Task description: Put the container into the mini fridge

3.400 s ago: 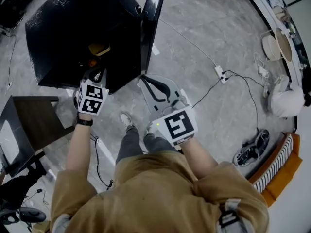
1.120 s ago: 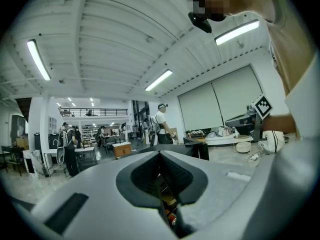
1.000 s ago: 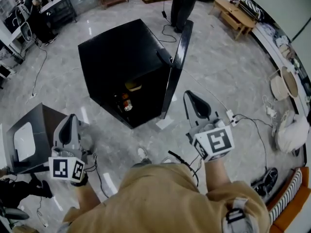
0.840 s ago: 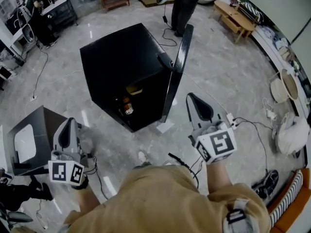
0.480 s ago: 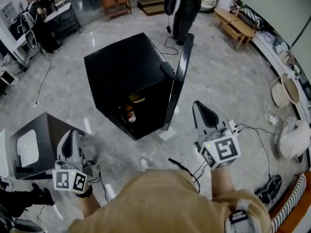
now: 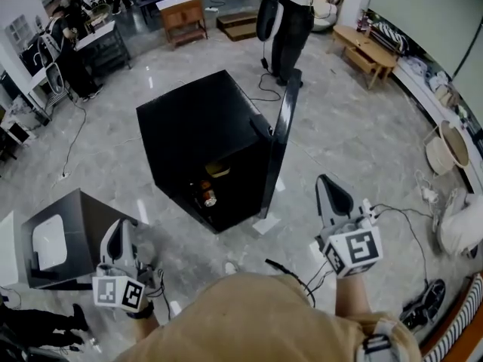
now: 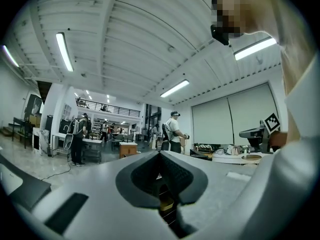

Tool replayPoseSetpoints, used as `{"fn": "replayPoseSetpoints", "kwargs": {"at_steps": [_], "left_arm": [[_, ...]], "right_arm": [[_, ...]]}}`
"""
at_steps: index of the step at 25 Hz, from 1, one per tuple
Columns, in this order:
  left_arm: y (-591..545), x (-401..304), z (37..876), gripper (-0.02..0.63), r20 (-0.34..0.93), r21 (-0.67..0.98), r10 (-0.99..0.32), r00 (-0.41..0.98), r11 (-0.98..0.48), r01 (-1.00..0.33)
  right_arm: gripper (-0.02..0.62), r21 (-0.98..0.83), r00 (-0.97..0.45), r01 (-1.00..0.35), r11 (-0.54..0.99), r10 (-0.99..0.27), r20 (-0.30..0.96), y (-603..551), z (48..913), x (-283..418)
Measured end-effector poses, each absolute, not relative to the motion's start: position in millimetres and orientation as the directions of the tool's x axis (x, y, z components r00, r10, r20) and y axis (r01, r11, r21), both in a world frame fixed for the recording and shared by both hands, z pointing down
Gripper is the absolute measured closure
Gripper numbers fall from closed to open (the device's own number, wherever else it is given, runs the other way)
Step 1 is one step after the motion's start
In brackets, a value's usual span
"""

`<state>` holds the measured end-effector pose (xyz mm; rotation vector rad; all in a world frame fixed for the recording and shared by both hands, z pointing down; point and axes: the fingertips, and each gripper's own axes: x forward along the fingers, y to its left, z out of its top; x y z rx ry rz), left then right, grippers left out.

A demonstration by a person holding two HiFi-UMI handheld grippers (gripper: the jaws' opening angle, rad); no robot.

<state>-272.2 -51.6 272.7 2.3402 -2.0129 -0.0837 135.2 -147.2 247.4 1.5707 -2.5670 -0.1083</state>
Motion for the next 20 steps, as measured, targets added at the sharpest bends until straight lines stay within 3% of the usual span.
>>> {"fn": "replayPoseSetpoints", "kwargs": {"at_steps": [20], "left_arm": [[-62.9,-270.4,254.7,0.603,-0.037,0.096,-0.99,0.138,-0.141,-0.985]], "right_arm": [[0.594,0.102,-0.362,-0.926,0.363,-0.932,0.023,-148.6,230.1,168.2]]}}
